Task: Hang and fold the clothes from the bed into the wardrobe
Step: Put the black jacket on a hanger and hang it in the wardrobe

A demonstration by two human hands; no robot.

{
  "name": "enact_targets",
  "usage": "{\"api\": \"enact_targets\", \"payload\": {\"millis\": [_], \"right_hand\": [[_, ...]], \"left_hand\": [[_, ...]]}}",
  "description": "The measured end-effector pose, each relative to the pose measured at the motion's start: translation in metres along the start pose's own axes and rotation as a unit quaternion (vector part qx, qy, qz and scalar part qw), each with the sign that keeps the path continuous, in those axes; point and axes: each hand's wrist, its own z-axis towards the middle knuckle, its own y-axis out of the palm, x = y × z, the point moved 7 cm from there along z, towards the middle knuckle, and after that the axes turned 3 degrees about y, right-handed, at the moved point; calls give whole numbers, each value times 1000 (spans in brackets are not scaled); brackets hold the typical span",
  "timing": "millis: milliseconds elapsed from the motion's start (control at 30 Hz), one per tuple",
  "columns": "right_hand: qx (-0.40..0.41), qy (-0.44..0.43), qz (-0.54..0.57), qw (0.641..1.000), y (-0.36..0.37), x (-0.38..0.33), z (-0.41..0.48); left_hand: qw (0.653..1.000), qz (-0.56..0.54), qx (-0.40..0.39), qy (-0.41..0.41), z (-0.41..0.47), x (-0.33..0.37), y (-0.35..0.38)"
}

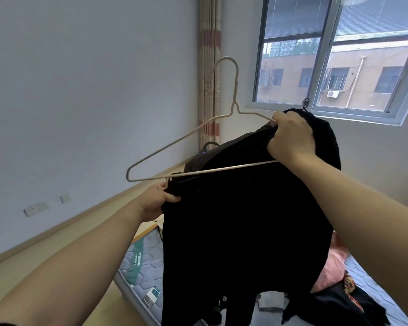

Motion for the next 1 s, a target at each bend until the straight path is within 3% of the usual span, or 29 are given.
{"api": "enact_targets", "payload": {"millis": [200, 333, 433, 500, 533, 600, 633, 667, 733, 900, 1000], "right_hand": [[-9, -72, -61, 995, 13, 4, -6], [-27, -96, -108, 989, 24, 11, -9], [-26, -93, -113, 989, 27, 16, -11], [-29, -92, -114, 989, 30, 18, -13], [-30, -95, -115, 988, 31, 18, -14], [-28, -104, -121, 987, 35, 17, -17], [-25, -107, -125, 986, 36, 16, -18], [-24, -108, -129, 985, 37, 16, -19], [-24, -103, -139, 985, 38, 16, -20], [-18, -92, -159, 983, 41, 11, -22], [-15, -79, -170, 982, 43, 11, -22]], "left_hand": [[987, 128, 82, 49, -4, 25, -19], [983, 122, 132, 45, 1, 38, -39], [990, 80, 85, 77, 0, 56, -30], [978, 170, 56, 107, -2, 70, -23], [945, 292, 87, 119, -4, 76, -25], [785, 572, 203, 129, -6, 87, -31], [717, 637, 248, 137, -9, 93, -31], [690, 653, 275, 148, -12, 97, -30], [710, 613, 304, 167, -14, 101, -35], [838, 437, 303, 123, -9, 97, -45], [866, 396, 279, 127, -8, 93, -42]]}}
